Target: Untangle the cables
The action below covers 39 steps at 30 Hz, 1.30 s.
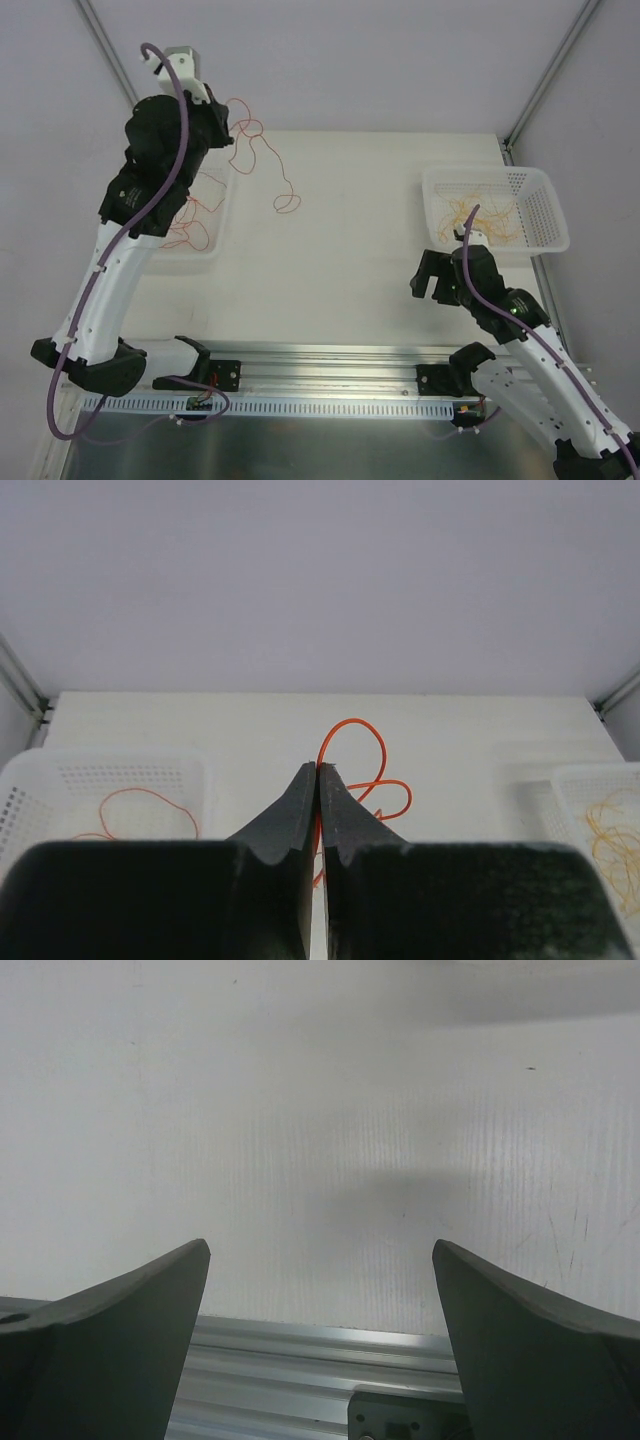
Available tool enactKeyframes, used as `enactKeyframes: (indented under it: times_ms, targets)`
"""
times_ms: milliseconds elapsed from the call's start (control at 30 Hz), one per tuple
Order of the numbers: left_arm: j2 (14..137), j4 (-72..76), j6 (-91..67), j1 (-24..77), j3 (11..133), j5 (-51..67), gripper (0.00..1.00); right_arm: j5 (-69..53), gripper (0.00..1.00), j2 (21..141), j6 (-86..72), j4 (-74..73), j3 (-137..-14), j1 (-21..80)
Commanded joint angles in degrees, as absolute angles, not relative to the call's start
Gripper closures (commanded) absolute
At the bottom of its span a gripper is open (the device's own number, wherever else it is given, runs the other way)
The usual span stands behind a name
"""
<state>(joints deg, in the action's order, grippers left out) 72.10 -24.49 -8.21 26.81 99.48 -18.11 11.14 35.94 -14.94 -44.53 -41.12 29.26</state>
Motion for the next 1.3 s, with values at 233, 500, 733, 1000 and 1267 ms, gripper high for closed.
enactKeyframes:
  times_ms: [233, 500, 733, 1000, 1267]
  targets:
    - [72.1, -26.9, -8.1, 22.9, 107.2, -1.6, 1.0, -4.1, 0.0, 39.8, -12.3, -29.8, -43.8, 29.5]
    - [69.0, -26.8, -13.9, 22.9, 97.8, 11.1, 1.0, -22.4, 0.0, 54.4, -8.3, -12.8, -54.4, 31.6]
    - [67.9, -26.9, -17.5, 23.0, 94.8, 16.3, 1.0, -28.7, 0.0, 68.1, -10.3, 2.0, -63.5, 35.8]
    - [67.8, -26.8, -20.7, 23.3, 93.4, 19.9, 1.0, -31.6, 0.01, 79.3, -14.1, 12.0, -67.0, 37.4]
    - [67.1, -26.9, -19.1, 23.3, 93.4, 11.9, 1.0, -37.4, 0.97, 82.5, -15.6, 15.8, -63.8, 37.4]
